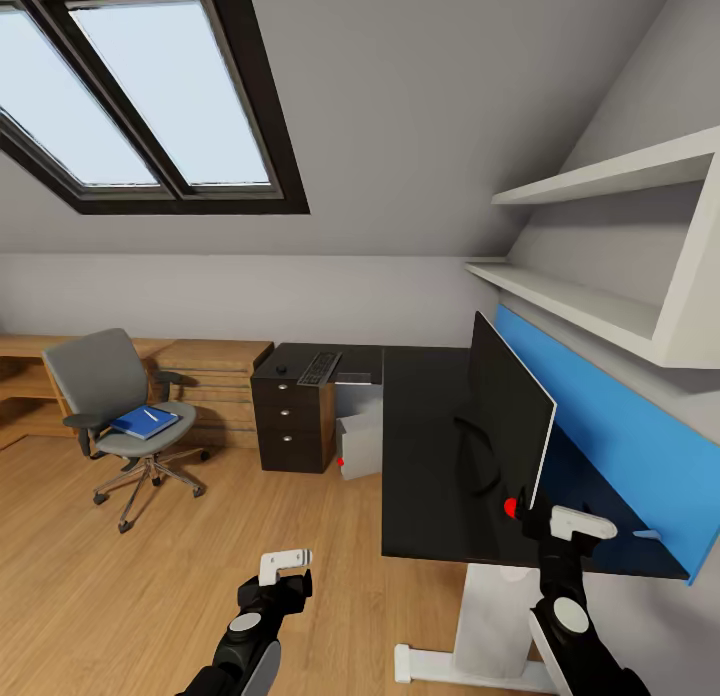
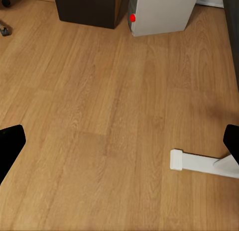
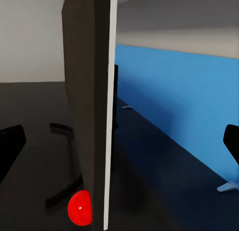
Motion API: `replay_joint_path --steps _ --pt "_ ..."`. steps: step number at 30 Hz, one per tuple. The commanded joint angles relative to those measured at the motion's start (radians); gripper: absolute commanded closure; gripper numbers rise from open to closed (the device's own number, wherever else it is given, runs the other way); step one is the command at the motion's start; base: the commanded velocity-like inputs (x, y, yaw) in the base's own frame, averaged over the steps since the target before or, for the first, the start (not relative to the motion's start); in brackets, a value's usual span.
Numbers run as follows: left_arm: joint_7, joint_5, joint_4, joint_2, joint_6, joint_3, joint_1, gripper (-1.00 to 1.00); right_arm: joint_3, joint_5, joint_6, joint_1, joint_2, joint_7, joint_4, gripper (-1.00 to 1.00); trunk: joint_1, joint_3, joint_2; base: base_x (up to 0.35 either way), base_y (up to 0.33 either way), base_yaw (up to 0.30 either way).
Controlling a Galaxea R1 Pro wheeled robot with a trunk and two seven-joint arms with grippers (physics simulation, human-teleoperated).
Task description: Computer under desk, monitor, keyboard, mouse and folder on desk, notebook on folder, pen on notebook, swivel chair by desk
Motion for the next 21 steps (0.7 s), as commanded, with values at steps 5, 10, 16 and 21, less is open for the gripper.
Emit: replay_joint_path --steps 5,10,16,21 --pt "0.008 0.009 -0.001 0.000 0.001 -0.002 -0.001 -1.00 0.000 0.005 -0.008 0.001 -0.002 0.019 0.001 -1.00 0.000 -0.001 -0.001 0.159 0.000 0.000" --pt "0.008 0.010 0.000 0.000 0.001 -0.002 -0.001 -1.00 -0.003 0.004 -0.009 0.001 -0.005 0.098 0.000 -1.00 0.000 -0.001 -0.001 0.137 0.000 0.000" --pt "0.008 0.009 0.002 0.000 0.001 -0.003 -0.001 -1.00 -0.004 0.005 -0.009 0.001 -0.006 0.126 -0.001 -1.00 0.000 -0.001 -0.001 0.125 0.000 0.000" --pt "0.009 0.009 0.002 0.000 0.001 -0.008 -0.001 -1.00 -0.004 0.005 -0.009 0.001 -0.007 0.127 -0.001 -1.00 0.000 -0.001 -0.001 0.030 -0.044 0.000"
